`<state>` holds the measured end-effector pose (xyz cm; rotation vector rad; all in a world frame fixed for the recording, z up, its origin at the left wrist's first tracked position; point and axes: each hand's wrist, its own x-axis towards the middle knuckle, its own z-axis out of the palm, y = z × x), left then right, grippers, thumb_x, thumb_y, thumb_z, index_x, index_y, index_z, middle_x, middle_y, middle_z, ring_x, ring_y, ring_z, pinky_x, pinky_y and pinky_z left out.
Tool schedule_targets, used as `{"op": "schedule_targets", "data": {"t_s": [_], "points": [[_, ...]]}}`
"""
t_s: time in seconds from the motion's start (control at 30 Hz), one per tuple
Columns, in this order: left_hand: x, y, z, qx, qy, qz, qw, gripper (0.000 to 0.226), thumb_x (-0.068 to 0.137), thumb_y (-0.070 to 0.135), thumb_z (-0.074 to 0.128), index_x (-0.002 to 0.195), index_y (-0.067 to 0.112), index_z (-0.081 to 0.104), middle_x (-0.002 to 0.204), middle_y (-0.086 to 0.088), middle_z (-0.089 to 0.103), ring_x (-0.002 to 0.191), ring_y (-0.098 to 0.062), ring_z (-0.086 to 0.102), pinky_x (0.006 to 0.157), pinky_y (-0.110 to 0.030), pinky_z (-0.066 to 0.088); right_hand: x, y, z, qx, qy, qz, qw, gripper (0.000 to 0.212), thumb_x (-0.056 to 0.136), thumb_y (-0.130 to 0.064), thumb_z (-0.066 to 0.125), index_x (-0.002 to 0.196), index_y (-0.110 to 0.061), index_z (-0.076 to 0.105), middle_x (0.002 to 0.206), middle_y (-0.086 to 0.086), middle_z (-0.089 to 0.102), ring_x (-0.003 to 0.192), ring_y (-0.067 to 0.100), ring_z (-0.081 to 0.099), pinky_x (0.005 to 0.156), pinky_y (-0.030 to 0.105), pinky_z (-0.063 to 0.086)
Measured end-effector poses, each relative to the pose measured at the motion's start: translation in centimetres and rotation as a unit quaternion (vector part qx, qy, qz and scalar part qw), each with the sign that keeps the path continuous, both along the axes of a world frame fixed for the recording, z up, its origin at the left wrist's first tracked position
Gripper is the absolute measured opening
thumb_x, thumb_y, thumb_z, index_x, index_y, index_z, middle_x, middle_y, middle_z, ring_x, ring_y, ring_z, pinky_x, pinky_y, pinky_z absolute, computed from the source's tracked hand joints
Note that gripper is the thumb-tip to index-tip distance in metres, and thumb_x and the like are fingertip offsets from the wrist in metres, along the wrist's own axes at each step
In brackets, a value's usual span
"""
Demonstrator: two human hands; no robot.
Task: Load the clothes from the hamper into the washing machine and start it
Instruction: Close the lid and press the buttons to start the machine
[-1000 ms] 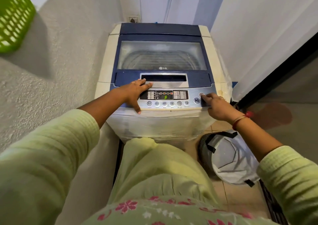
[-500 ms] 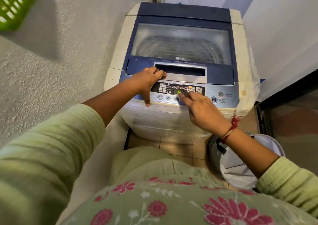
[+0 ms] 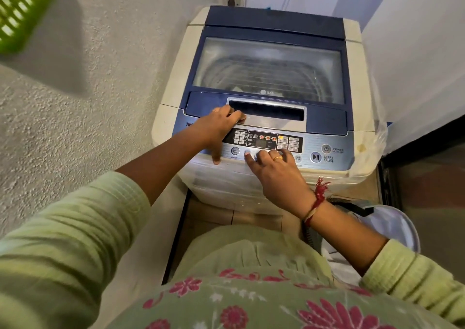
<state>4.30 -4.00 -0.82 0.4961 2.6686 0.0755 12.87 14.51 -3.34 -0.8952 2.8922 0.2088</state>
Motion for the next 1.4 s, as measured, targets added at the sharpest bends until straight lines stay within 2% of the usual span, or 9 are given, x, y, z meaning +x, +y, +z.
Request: {"op": "schedule_targets", "data": {"t_s": [0.2, 0.33, 0.43, 0.57, 0.7, 0.87, 1.03, 1.2, 1.4], "points": [[0.0, -0.2, 0.1, -0.005, -0.003, -0.007, 1.000, 0.122, 0.050, 0.026, 0.092, 0.146, 0.017, 0.018, 0.150, -0.011, 0.023, 0.139, -0.032, 0.024, 0.110, -0.047, 0.036, -0.2, -0.9, 0.7, -0.004, -0.034, -0.034, 0.999, 0.054, 0.089, -0.010, 0.032, 0.143, -0.014, 0.028, 0.126, 0.014, 0.045, 0.117, 0.033, 0.046, 0.107, 0.060, 0.021], [0.1, -0.4, 0.1, -0.005, -0.012, -0.003, 1.000, 0.126, 0.051, 0.027, 0.092, 0.149, 0.022, 0.013, 0.159, -0.009, -0.002, 0.145, -0.036, 0.013, 0.111, -0.052, 0.034, 0.1, -1.1, 0.8, 0.008, -0.047, -0.045, 0.998, 0.057, 0.088, -0.010, 0.026, 0.145, -0.015, 0.022, 0.127, 0.013, 0.043, 0.116, 0.032, 0.044, 0.108, 0.060, 0.020], [0.3, -0.6, 0.1, -0.003, -0.014, -0.006, 1.000, 0.127, 0.053, 0.026, 0.091, 0.150, 0.027, 0.009, 0.159, -0.007, -0.010, 0.145, -0.036, 0.011, 0.111, -0.052, 0.033, -0.1, -0.9, 0.8, -0.009, -0.053, -0.051, 0.997, 0.059, 0.088, -0.009, 0.034, 0.145, -0.020, 0.022, 0.126, 0.011, 0.041, 0.117, 0.031, 0.042, 0.108, 0.058, 0.019], [0.3, -0.8, 0.0, 0.011, -0.028, 0.003, 1.000, 0.128, 0.055, 0.024, 0.090, 0.150, 0.029, 0.005, 0.160, -0.007, -0.007, 0.146, -0.035, 0.009, 0.112, -0.051, 0.027, -0.4, 1.1, 0.7, -0.071, -0.028, -0.065, 0.995, 0.063, 0.085, -0.005, 0.042, 0.142, -0.030, 0.033, 0.120, 0.008, 0.047, 0.107, 0.028, 0.047, 0.102, 0.051, 0.030], [0.0, -1.2, -0.4, 0.024, -0.037, -0.003, 0.999, 0.129, 0.056, 0.025, 0.090, 0.151, 0.031, 0.002, 0.160, -0.006, -0.007, 0.146, -0.034, 0.008, 0.114, -0.050, 0.024, 0.8, 5.3, 0.0, -0.111, -0.001, -0.131, 0.985, 0.057, 0.082, -0.008, 0.050, 0.136, -0.023, 0.042, 0.113, 0.009, 0.052, 0.098, 0.028, 0.052, 0.087, 0.043, 0.042], [0.0, -1.1, -0.8, 0.020, -0.035, -0.004, 0.999, 0.130, 0.058, 0.033, 0.088, 0.150, 0.033, -0.003, 0.160, -0.003, -0.010, 0.147, -0.035, 0.005, 0.115, -0.051, 0.021, 2.0, 10.7, -0.6, -0.100, 0.005, -0.221, 0.970, 0.059, 0.083, -0.009, 0.053, 0.140, -0.019, 0.039, 0.114, 0.012, 0.051, 0.101, 0.031, 0.051, 0.083, 0.044, 0.044], [0.8, -0.6, -0.8, -0.008, -0.005, -0.016, 1.000, 0.132, 0.058, 0.034, 0.088, 0.151, 0.029, -0.007, 0.159, -0.008, -0.011, 0.147, -0.034, 0.001, 0.117, -0.048, 0.016, 2.3, 12.2, -0.9, -0.091, 0.000, -0.195, 0.977, 0.068, 0.077, -0.002, 0.058, 0.140, -0.017, 0.040, 0.114, 0.014, 0.053, 0.096, 0.033, 0.054, 0.077, 0.043, 0.049], [0.5, -0.3, -0.7, -0.038, -0.024, -0.024, 0.999, 0.137, 0.057, 0.033, 0.089, 0.150, 0.027, -0.012, 0.159, -0.008, -0.015, 0.147, -0.031, -0.006, 0.117, -0.047, 0.016, 1.9, 12.2, -1.0, -0.057, 0.002, -0.182, 0.982, 0.073, 0.073, -0.006, 0.056, 0.142, -0.020, 0.037, 0.112, 0.012, 0.053, 0.091, 0.031, 0.053, 0.067, 0.040, 0.049], [0.2, 0.1, -0.6, -0.042, -0.041, -0.014, 0.998, 0.136, 0.059, 0.028, 0.088, 0.149, 0.028, -0.014, 0.159, -0.008, -0.017, 0.147, -0.030, -0.009, 0.116, -0.047, 0.019, 1.6, 11.8, -0.6, -0.038, -0.001, -0.178, 0.983, 0.071, 0.075, -0.004, 0.054, 0.141, -0.021, 0.036, 0.113, 0.011, 0.052, 0.093, 0.030, 0.053, 0.066, 0.038, 0.048]]}}
